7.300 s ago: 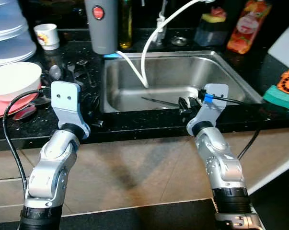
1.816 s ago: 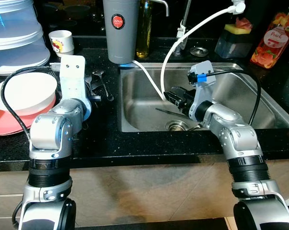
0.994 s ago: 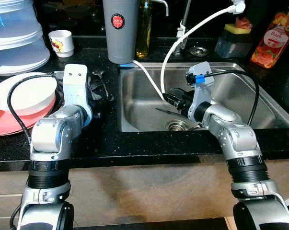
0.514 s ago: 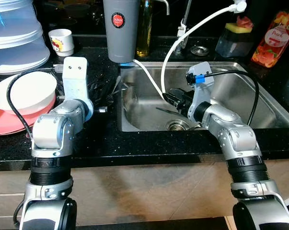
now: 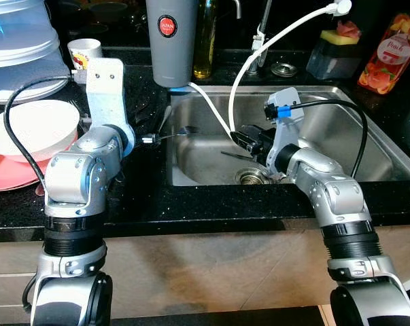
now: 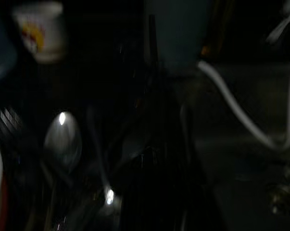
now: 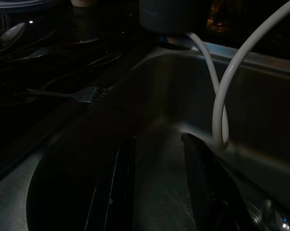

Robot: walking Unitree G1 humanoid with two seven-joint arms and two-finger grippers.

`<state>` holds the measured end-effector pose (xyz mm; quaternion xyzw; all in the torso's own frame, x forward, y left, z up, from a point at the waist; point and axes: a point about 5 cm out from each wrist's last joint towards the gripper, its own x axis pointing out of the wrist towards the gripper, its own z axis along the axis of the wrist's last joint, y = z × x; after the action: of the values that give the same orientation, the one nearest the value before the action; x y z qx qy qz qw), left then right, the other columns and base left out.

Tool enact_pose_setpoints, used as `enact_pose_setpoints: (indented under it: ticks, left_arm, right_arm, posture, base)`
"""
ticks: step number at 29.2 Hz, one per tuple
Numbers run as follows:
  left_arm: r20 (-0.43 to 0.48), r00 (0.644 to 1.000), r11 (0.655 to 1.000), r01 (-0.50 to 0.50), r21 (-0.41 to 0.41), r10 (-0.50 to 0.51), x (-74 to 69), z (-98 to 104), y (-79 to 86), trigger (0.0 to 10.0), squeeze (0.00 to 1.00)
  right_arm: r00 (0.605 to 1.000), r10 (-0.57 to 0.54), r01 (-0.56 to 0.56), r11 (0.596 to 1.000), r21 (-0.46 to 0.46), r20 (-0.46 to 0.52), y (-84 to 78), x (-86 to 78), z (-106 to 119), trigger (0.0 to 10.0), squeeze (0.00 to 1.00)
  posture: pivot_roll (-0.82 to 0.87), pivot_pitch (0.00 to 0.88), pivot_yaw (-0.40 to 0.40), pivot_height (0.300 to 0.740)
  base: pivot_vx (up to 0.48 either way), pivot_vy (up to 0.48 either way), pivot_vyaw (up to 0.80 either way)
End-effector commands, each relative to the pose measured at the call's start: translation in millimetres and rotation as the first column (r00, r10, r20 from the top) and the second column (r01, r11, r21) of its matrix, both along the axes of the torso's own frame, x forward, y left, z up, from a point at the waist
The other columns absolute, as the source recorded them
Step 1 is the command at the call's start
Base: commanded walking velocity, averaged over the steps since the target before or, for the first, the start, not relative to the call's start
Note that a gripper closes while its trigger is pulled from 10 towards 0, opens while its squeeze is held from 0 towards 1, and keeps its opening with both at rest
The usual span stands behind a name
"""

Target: Kitchen organization

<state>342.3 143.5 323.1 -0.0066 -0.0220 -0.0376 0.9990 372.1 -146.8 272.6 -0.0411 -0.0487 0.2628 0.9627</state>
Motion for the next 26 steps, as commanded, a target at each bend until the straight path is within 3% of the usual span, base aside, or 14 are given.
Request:
enact_pose_setpoints:
  ticks: [1,4,7,9,10,13,15,18,21,22,23,24,26]
  left_arm:
    - [0.058,0.997,0.999,0.050,0.010,-0.051,-3.1,7,-5.8,0.0,0.00]
    - [0.121,0.974,0.982,0.189,0.019,-0.189,-10.0,6,-15.2,0.0,0.00]
    - [0.106,0.932,0.938,0.343,0.055,-0.347,-19.5,-2,-21.3,0.0,0.00]
    - [0.119,0.897,0.905,0.422,0.057,-0.426,-27.0,-3,-20.9,0.0,0.00]
    - [0.143,0.881,0.892,0.446,0.065,-0.451,-30.7,-4,-18.1,0.0,0.00]
    - [0.156,0.852,0.865,0.481,0.146,-0.500,-36.5,-12,-11.2,0.0,0.00]
    - [0.150,0.843,0.852,0.490,0.183,-0.517,-38.4,-17,-9.2,0.0,0.00]
    - [0.175,0.837,0.852,0.490,0.186,-0.519,-40.2,-20,-6.6,0.0,0.00]
    - [0.260,0.792,0.832,0.542,0.121,-0.553,-45.7,-18,-5.9,0.0,0.00]
    - [0.284,0.781,0.827,0.554,0.095,-0.556,-47.2,-17,-5.6,0.0,0.00]
    - [0.284,0.781,0.827,0.554,0.095,-0.556,-47.2,-17,-5.6,0.0,0.00]
    - [0.318,0.770,0.821,0.568,0.056,-0.554,-48.6,-15,-4.4,0.0,0.00]
    - [0.343,0.760,0.815,0.580,0.024,-0.551,-49.6,-14,-2.7,0.0,0.00]
  right_arm:
    - [1.000,0.007,-0.008,1.000,0.014,0.005,0.7,-1.7,1,10.0,0.00]
    - [1.000,-0.018,0.017,0.999,0.050,0.024,0.5,-1.4,4,10.0,0.00]
    - [0.993,-0.085,0.067,0.974,0.216,0.076,-1.4,-1.0,19,10.0,0.00]
    - [0.991,-0.097,0.060,0.932,0.357,0.089,-1.4,-2.5,29,10.0,0.00]
    - [0.991,-0.086,0.033,0.896,0.443,0.098,-0.3,-4.3,35,10.0,1.00]
    - [0.994,-0.007,-0.059,0.803,0.593,0.109,6.2,-8.8,43,10.0,1.00]
    - [0.991,0.059,-0.119,0.781,0.613,0.117,13.8,-12.3,46,10.0,1.00]
    - [0.977,0.182,-0.210,0.782,0.587,0.108,30.0,-19.4,45,10.0,1.00]
    - [0.969,0.239,-0.230,0.797,0.558,0.058,44.2,-22.9,38,10.0,1.00]
    - [0.969,0.243,-0.227,0.797,0.559,0.047,46.7,-23.0,37,10.0,0.78]
    - [0.969,0.243,-0.227,0.797,0.559,0.047,46.7,-23.0,37,10.0,0.78]
    - [0.968,0.251,-0.222,0.793,0.567,0.027,49.4,-22.8,35,10.0,0.00]
    - [0.967,0.255,-0.219,0.794,0.567,0.017,51.6,-23.0,34,10.0,0.00]
  posture:
    - [0.02,0.173,-0.009,0.740]
    - [0.02,0.169,-0.005,0.740]
    - [0.02,0.169,-0.003,0.740]
    - [0.02,0.169,-0.003,0.740]
    - [0.02,0.164,-0.004,0.740]
    - [0.02,0.158,-0.003,0.740]
    - [0.02,0.155,-0.004,0.740]
    - [0.02,0.150,-0.007,0.740]
    - [0.02,0.146,-0.008,0.740]
    - [0.02,0.146,-0.008,0.740]
    - [0.02,0.146,-0.008,0.740]
    - [0.02,0.146,-0.008,0.740]
    - [0.01,0.139,-0.009,0.740]
  base:
    - [0.000,0.000,0.00]
    - [0.000,0.000,0.00]
    - [0.000,0.000,0.00]
    - [0.000,0.000,0.00]
    - [0.000,0.000,0.00]
    - [0.000,0.000,0.00]
    - [0.000,0.000,0.00]
    - [0.000,0.000,0.00]
    - [0.000,0.000,0.00]
    - [0.000,0.000,0.00]
    - [0.000,0.000,0.00]
    - [0.000,0.000,0.00]
    - [0.000,0.000,0.00]
